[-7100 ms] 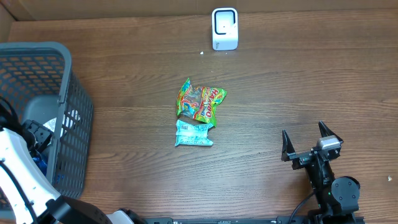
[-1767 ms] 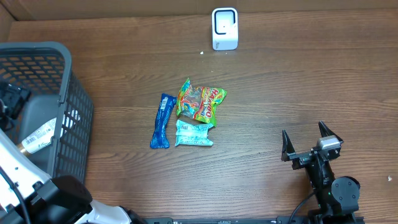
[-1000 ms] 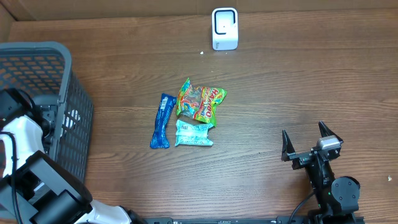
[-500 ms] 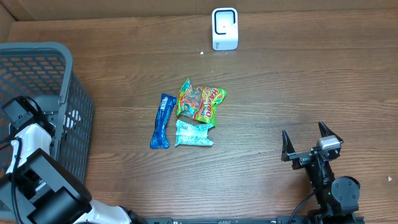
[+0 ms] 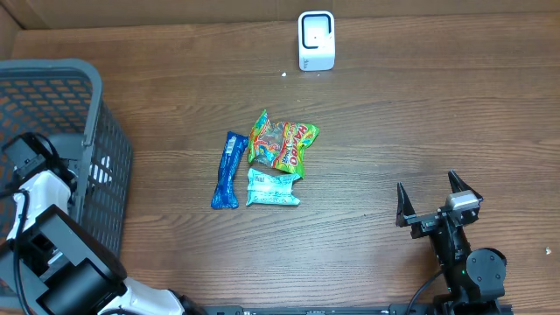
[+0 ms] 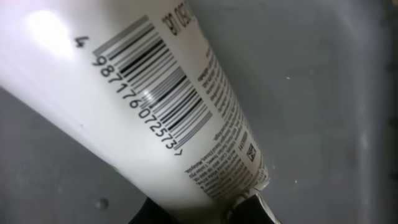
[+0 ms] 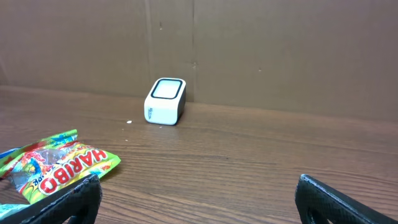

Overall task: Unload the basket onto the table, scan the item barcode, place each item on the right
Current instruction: 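Reach the left gripper into the basket and grasp the white tube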

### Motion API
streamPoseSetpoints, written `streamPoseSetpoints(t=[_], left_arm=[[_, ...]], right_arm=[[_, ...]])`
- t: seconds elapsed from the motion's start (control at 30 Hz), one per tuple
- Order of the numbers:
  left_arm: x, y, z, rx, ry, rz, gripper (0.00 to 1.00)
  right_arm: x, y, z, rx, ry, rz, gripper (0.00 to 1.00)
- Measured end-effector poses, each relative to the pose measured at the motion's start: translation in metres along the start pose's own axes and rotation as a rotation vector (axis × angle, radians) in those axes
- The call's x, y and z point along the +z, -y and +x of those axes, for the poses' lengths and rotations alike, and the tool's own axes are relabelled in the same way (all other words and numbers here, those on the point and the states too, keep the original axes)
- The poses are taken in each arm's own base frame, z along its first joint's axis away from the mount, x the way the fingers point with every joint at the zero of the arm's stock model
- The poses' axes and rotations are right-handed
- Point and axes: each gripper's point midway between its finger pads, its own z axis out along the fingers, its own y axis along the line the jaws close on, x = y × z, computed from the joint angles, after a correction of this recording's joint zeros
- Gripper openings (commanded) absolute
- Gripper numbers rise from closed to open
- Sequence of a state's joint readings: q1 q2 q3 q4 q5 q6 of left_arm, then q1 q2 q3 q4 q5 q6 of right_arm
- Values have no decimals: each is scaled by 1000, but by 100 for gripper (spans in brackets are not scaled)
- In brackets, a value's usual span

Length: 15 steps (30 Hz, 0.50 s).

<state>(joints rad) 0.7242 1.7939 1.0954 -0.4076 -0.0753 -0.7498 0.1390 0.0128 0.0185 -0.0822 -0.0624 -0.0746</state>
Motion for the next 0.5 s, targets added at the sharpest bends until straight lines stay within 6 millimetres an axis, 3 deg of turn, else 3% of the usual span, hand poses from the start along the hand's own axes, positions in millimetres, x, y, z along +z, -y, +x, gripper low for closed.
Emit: streamPoseSetpoints(t=[0.3,0.4,0.5], left_arm=[[-13,23,26,188,-166,146,4],[-28,27,35,211,-222,175,4],[-60,38,31,250,-220,220,4]], right_arm=[[0,0,0,0,1,0,100],[0,0,0,0,0,-1,100],[0,0,0,0,-1,-1,100]])
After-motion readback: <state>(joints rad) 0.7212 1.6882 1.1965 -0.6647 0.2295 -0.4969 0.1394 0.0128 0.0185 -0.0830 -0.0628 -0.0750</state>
